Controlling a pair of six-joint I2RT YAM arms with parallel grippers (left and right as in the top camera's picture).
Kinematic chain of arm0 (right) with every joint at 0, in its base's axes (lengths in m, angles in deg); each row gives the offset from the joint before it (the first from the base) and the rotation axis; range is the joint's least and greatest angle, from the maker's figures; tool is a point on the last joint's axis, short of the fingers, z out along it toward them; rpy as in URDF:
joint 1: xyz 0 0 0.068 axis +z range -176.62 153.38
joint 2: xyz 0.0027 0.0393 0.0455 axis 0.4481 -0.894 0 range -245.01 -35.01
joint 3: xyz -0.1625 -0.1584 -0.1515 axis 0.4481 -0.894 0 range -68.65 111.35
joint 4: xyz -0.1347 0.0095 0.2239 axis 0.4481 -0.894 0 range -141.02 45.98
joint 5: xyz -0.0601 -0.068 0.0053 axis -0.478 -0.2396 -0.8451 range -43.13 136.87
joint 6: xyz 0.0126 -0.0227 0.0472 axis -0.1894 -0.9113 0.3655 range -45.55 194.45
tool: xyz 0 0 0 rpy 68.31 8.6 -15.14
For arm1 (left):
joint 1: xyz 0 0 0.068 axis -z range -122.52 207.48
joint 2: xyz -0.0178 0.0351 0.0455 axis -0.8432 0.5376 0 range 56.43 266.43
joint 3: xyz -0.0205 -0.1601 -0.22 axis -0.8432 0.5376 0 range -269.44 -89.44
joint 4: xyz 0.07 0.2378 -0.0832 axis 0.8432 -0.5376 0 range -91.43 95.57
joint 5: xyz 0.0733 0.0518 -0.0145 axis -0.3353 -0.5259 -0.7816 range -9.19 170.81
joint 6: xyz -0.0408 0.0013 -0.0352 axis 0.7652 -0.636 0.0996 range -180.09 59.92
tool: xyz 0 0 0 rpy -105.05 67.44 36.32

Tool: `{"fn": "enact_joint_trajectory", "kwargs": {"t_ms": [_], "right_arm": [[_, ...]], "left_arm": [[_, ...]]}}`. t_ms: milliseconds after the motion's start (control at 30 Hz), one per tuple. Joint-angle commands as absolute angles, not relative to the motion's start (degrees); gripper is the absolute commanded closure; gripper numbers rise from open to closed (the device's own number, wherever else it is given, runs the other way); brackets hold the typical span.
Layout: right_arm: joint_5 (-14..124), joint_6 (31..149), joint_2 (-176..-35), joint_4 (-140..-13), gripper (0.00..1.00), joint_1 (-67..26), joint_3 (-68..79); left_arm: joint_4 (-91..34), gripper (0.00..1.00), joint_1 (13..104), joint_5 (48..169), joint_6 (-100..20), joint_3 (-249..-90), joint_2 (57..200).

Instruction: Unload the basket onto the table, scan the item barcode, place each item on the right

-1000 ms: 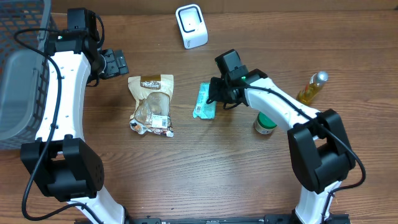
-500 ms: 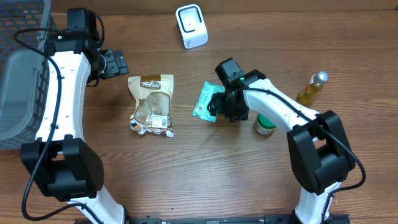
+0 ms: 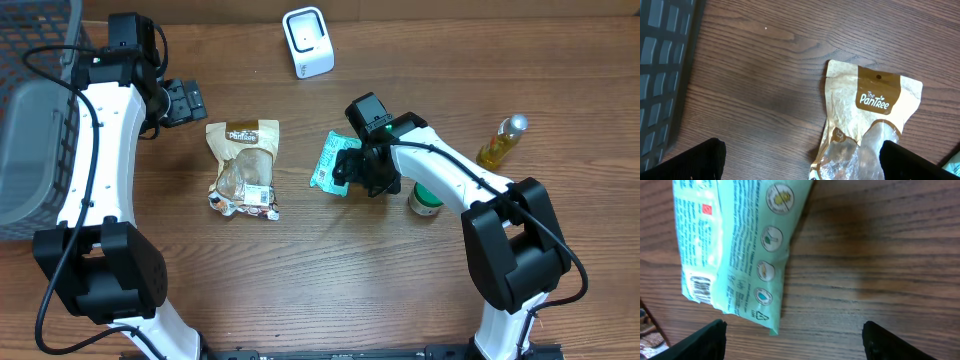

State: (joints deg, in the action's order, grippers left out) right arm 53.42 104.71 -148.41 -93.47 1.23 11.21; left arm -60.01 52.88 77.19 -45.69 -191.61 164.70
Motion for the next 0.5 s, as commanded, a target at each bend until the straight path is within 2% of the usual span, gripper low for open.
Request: {"fn": "enact_joint_trajectory", "kwargs": {"t_ms": [0, 467], "right_arm": [[52.9, 104.9, -147.0, -93.0, 0.16, 1.5, 11.2], [52.9, 104.9, -147.0, -92.8, 0.16, 1.5, 11.2]], "left_arm": [[-60.0, 0.01, 53.0, 77.4, -46.8, -192.5, 164.5], [-60.0, 0.01, 53.0, 77.4, -46.8, -192.5, 164.4]]}}
